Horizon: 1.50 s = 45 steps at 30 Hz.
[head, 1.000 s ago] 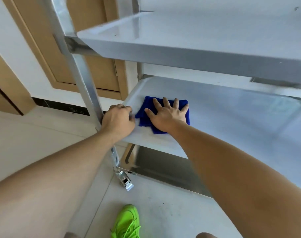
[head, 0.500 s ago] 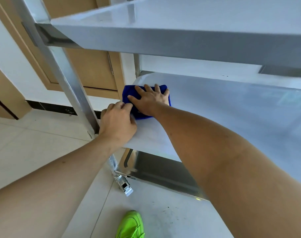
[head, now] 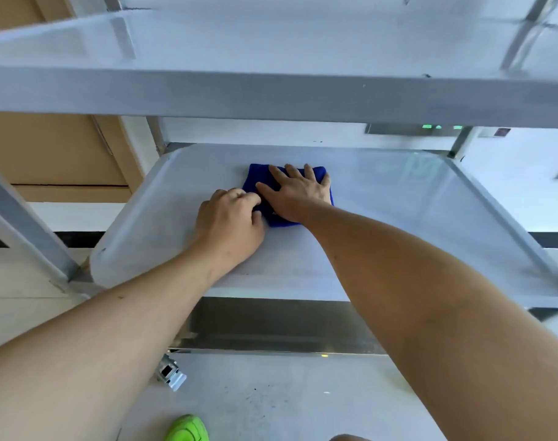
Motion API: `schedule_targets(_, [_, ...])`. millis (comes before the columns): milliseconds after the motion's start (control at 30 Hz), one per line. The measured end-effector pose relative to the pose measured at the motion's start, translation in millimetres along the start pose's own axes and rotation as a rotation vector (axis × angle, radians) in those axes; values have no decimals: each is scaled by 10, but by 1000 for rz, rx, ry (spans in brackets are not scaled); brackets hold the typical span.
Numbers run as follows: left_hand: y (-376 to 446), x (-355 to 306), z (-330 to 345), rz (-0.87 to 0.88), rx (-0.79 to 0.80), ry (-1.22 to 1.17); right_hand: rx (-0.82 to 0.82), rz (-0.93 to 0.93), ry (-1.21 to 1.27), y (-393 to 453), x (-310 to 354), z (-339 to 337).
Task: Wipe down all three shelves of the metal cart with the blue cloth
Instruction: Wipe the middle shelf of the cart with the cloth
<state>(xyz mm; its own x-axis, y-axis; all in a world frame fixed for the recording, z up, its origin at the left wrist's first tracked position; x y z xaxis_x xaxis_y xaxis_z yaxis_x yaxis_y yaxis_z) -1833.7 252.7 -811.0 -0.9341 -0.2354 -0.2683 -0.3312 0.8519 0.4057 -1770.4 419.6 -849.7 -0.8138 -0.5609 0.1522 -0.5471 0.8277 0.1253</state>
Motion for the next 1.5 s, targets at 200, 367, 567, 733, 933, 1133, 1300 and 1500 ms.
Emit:
schedule_targets(200, [79, -513, 252, 97, 48, -50, -28, 168, -29, -217, -999, -202])
schedule_targets(367, [50, -784, 363, 146, 103, -64, -33, 288, -28, -492, -1625, -373])
schedule_targets(567, [-267, -1105, 317, 402, 235, -95, -15, 371, -38, -868, -2046, -547])
schedule_targets(733, [-508, -1253, 304, 425, 322, 33, -15, 415, -44, -1191, -2193, -632])
schedule_targets(933, [-496, -1346, 315, 297, 418, 11, 10, 400, -32, -1530, -2120, -641])
schedule_targets(1133, [-531, -1414, 311, 204, 414, 28, -20, 292, -57, -1884, -2097, -611])
schedule_targets(1300, [-575, -1456, 315, 171, 396, 60, -146, 209, -36, -2246, -2006, -591])
schedule_targets(1500, [-625, -1496, 359, 152, 373, 88, -372, 105, -74, -2669, -1903, -475])
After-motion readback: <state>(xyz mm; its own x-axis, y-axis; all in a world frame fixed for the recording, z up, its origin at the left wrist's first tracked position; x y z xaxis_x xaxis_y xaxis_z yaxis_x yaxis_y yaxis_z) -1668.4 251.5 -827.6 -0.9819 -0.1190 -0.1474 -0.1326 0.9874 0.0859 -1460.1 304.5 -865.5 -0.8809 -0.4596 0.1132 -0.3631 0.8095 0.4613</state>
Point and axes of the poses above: each hand's wrist, its own y-axis towards the middle knuckle, its own z-axis out of the palm, x = y × z, the point moved 2 cm from there along y, towards the middle knuckle, and after that the axes turned 3 degrees about -x, right-handed, at the moved point
